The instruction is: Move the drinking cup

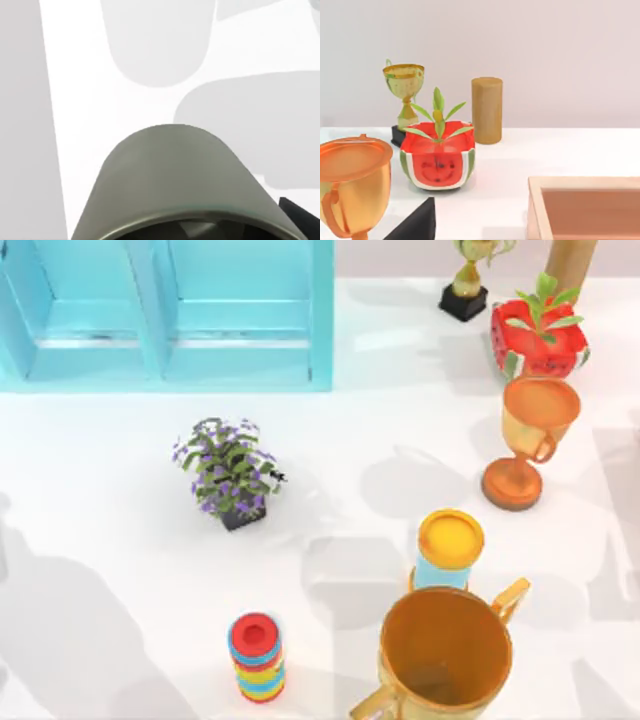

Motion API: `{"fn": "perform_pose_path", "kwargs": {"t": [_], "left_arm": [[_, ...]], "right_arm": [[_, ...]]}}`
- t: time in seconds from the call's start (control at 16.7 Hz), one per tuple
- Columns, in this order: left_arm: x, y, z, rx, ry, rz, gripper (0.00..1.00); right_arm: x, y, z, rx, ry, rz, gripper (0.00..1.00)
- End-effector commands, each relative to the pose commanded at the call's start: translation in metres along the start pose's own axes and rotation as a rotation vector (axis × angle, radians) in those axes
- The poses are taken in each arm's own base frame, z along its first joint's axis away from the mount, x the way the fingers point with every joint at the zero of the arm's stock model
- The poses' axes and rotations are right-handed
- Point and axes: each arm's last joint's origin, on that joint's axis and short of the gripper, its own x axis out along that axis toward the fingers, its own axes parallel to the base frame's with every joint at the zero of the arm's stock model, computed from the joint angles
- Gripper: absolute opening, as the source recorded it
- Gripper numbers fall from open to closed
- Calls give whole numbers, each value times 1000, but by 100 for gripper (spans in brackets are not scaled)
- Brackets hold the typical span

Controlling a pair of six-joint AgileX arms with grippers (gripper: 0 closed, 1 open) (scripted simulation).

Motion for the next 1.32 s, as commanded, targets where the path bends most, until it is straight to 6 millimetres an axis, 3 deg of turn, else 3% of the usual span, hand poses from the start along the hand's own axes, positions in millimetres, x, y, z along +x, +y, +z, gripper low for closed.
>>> {"fn": "perform_pose_path", "kwargs": {"t": [0.3, 0.72, 0.96, 1.32], "left_arm": [[0, -1, 0, 5, -1, 5, 0], [59, 10, 0, 1, -3, 2, 0], [64, 11, -1, 0, 0, 0, 0], [64, 11, -1, 0, 0, 0, 45]], "right_arm": [[0, 0, 0, 0, 0, 0, 100], [0, 0, 0, 0, 0, 0, 100], [0, 0, 0, 0, 0, 0, 100], [0, 0, 0, 0, 0, 0, 100]]}}
